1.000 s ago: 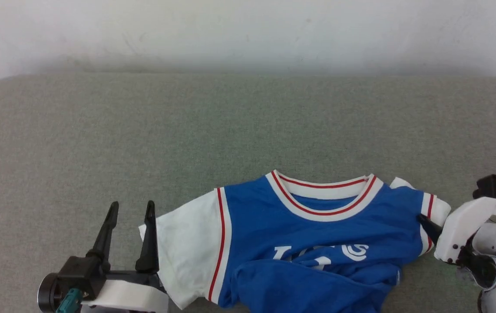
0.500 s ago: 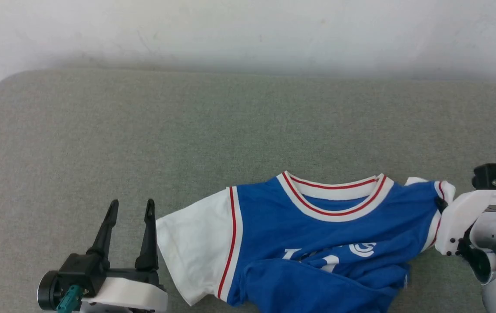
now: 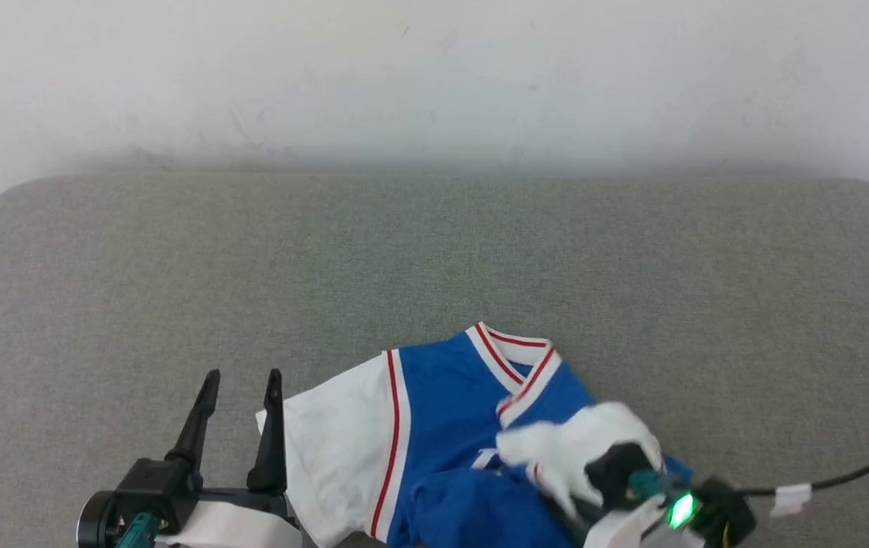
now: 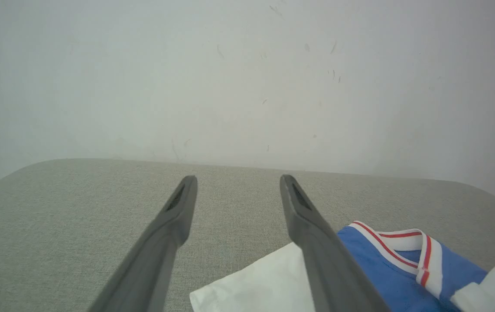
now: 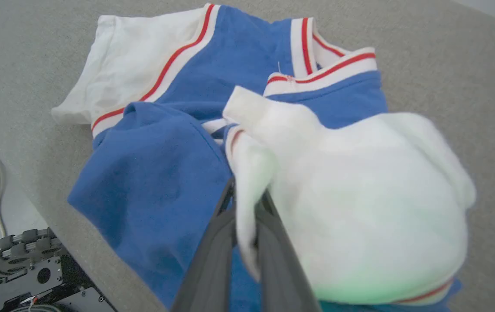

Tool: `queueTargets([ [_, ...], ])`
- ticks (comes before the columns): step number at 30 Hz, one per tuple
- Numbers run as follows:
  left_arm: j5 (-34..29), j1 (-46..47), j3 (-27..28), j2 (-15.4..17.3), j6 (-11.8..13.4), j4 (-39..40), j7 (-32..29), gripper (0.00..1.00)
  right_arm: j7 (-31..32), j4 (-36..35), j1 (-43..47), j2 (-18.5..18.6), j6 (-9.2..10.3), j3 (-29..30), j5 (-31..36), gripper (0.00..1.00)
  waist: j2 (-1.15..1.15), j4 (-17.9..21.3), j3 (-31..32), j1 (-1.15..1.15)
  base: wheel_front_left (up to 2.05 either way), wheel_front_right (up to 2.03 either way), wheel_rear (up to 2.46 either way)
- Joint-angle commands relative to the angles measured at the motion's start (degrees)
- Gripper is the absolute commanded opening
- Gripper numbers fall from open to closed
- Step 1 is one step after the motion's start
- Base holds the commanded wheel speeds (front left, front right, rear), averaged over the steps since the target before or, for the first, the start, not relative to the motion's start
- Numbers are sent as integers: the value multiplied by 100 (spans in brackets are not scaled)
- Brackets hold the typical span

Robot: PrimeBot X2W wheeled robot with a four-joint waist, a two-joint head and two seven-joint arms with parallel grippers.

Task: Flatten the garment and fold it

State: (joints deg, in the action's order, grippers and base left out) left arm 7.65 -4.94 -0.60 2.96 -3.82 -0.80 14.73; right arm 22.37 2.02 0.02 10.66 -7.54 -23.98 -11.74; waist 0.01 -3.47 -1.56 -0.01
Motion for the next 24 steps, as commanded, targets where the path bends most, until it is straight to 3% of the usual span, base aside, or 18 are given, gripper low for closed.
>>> queueTargets([
  [1,49,-58,-15,-7,41,-12,27,100,49,-68,163,-24,5,-94,-95,13,-1,17,16,1,0,0,0],
  [2,55,-62,-23,-7,43,-15,27,100,80,-84,281,-48,5,-163,-181,38,-1,20,22,1,0,0,0],
  [3,59,-67,-30,-7,46,-21,27,100,91,-97,369,-53,5,-218,-240,90,-1,21,25,1,0,0,0],
  [4,61,-71,-35,-7,49,-26,27,100,18,-145,420,-63,5,-236,-280,100,-1,21,22,1,0,0,0],
  [12,57,-127,28,-7,98,-31,27,100,-641,-672,387,-163,5,128,-545,100,-1,99,23,1,0,0,0],
  [19,68,-128,-18,-7,129,-54,27,100,52,-151,-275,254,5,706,-955,100,-1,86,48,1,0,0,0],
  [24,89,-4,-104,-8,112,-68,27,100,725,370,-818,633,5,498,-1267,100,-1,-37,-90,1,0,0,0],
])
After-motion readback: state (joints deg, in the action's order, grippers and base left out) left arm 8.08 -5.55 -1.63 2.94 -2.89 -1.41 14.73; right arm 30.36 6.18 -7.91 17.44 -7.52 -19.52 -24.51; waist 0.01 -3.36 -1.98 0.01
